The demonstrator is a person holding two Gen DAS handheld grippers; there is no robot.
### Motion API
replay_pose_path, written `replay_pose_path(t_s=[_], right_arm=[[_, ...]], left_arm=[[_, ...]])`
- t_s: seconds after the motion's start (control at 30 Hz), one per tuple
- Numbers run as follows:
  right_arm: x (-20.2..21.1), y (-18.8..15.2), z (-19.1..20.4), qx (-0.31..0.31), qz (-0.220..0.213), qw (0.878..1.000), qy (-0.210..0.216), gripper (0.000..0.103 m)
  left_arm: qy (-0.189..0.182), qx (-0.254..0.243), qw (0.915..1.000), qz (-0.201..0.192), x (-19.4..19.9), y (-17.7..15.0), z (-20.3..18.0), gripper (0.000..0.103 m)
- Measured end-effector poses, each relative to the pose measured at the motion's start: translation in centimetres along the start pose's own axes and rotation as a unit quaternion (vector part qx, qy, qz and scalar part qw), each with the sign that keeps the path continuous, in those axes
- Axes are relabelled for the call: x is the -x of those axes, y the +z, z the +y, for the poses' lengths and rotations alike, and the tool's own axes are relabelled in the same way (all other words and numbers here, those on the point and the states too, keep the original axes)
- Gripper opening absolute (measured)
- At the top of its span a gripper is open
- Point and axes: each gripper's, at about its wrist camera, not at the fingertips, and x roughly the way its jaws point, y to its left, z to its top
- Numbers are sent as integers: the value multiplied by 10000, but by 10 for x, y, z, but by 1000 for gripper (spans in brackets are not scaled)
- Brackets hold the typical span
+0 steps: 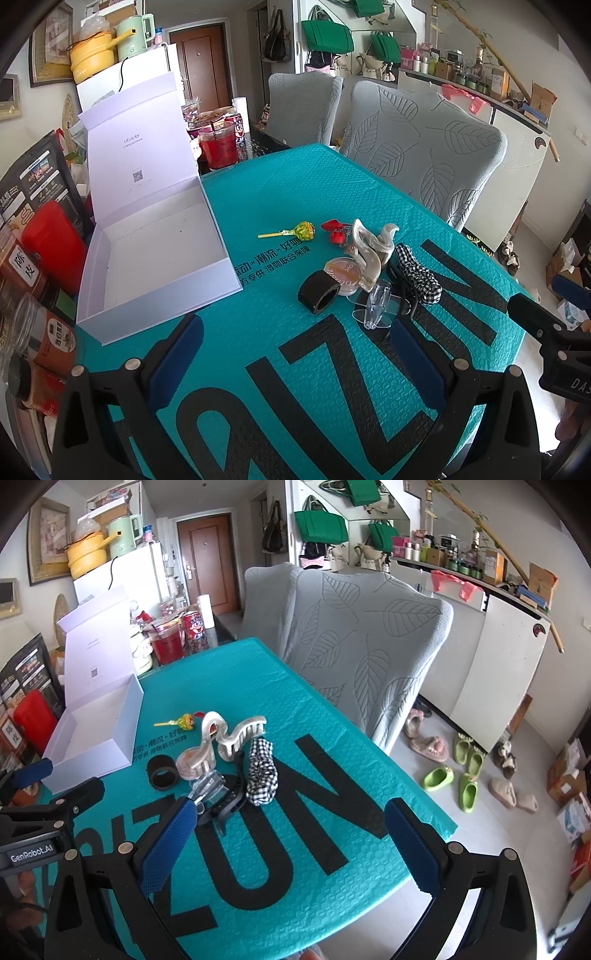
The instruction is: Organize rigid objects
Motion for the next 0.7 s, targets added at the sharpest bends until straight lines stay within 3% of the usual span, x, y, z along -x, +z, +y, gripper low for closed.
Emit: replay_pose_path(t_s=[0.7], right_arm=[[-27, -22, -6, 61, 205, 9994, 260, 103]], left_arm=[[-45, 230, 9988, 423, -34, -17, 6, 103]])
